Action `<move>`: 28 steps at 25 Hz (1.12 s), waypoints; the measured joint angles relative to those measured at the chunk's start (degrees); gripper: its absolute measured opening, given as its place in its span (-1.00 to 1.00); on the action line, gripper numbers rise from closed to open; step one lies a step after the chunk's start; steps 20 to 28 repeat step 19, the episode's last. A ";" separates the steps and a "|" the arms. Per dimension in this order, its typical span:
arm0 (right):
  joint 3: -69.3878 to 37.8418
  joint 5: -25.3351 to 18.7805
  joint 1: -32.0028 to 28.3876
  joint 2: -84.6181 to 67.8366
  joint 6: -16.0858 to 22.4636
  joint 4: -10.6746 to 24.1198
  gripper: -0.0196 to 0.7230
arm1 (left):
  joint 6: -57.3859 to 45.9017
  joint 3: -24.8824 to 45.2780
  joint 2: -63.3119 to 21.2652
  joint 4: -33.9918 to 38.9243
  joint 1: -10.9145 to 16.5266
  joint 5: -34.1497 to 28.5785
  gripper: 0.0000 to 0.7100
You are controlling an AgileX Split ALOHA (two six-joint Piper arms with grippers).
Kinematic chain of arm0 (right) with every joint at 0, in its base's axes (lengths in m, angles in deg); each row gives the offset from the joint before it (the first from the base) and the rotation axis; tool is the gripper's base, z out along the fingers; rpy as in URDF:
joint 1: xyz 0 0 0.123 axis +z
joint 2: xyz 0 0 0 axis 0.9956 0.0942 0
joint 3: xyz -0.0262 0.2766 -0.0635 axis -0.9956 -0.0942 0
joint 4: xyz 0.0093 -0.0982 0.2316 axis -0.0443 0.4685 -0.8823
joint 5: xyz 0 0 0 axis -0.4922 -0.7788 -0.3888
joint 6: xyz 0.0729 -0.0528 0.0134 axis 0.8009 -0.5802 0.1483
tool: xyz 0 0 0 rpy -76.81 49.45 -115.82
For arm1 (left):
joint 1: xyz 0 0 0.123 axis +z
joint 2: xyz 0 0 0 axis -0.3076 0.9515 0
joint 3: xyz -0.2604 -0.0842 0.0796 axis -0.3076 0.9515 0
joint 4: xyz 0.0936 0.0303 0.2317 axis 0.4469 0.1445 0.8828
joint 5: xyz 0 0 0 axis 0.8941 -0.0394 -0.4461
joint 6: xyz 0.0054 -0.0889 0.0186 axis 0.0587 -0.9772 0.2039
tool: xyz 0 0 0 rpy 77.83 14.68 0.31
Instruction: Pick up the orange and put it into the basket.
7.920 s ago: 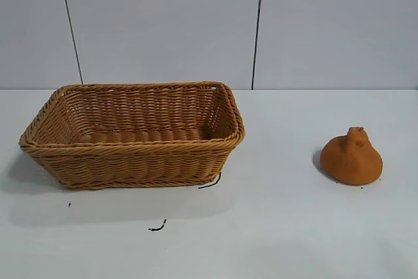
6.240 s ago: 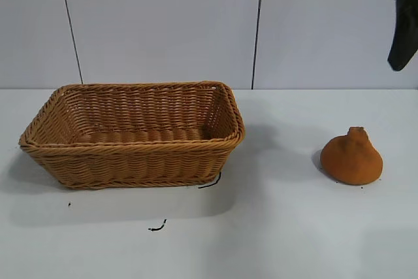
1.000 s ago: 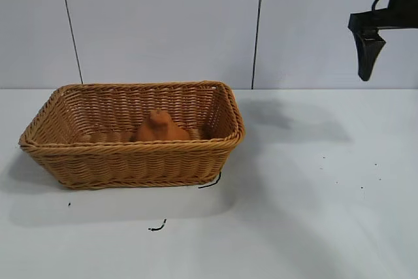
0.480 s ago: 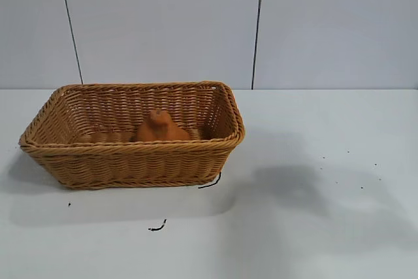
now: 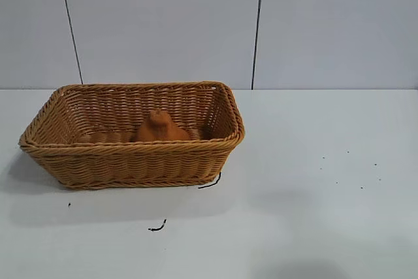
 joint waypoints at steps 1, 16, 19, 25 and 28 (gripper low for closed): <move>0.00 0.00 0.00 -1.60 -0.05 0.00 0.92 | 0.00 0.00 0.00 0.00 0.00 0.00 0.80; 0.00 -0.09 0.00 -10.05 -0.04 0.07 0.92 | 0.00 0.00 0.00 0.00 0.00 0.00 0.80; 0.00 -0.09 0.00 -10.05 -0.04 0.07 0.92 | 0.00 0.00 0.00 0.00 0.00 0.00 0.80; 0.00 -0.09 0.00 -10.05 -0.04 0.07 0.92 | 0.00 0.00 0.00 0.00 0.00 0.00 0.80; 0.00 -0.09 0.00 -10.05 -0.04 0.07 0.92 | 0.00 0.00 0.00 0.00 0.00 0.00 0.80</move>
